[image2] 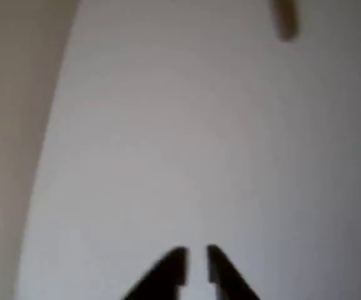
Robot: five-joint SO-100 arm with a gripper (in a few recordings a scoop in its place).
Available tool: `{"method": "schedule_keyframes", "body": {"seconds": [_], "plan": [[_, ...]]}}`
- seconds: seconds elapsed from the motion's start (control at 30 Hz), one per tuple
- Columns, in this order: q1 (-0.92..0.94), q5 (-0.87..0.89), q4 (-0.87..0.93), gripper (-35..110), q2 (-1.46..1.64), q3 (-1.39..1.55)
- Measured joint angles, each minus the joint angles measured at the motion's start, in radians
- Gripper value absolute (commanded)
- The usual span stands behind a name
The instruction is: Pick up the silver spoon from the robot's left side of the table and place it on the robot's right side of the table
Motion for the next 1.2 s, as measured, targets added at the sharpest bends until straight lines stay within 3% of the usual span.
{"method": "schedule_keyframes", "body": {"seconds": [0.27,1.2], "plan": [[-0.015,0.218,-0.078,-2,0.025,0.242],[-0.012,0.245,-0.118,1,0.026,0.345]]}}
